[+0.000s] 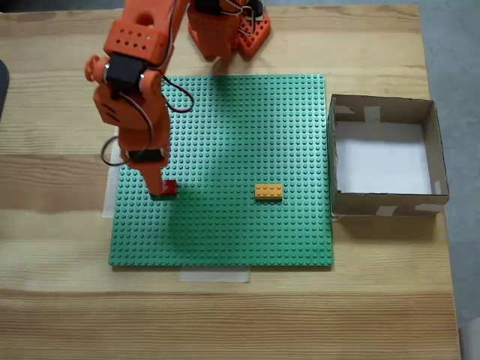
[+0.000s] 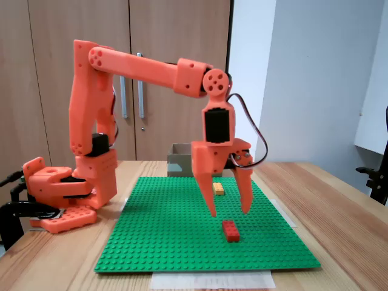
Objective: Pick the red lego block and put it in the box.
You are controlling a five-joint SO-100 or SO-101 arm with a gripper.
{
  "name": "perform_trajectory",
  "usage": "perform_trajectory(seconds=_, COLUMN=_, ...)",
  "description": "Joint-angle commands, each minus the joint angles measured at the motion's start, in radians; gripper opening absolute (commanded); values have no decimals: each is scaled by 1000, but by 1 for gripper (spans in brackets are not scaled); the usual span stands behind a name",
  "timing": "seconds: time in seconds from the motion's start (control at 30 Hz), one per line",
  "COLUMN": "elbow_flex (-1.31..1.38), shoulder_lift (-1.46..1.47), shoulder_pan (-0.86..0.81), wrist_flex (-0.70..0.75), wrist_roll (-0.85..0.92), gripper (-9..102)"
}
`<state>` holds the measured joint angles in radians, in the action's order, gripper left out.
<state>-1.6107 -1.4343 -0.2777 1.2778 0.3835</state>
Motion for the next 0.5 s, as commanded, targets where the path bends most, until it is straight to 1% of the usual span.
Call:
perform_trajectory(seconds=0.0, elbow_flex=41, shoulder_lift=11, shoulder_pan=9, wrist_flex=2, wrist_roll=-14, gripper=25)
perform_trajectory(seconds=0.47, elbow_flex=67, shoulder_lift=95, shoulder_pan=18, wrist_flex=-37, wrist_roll=-26, gripper=25)
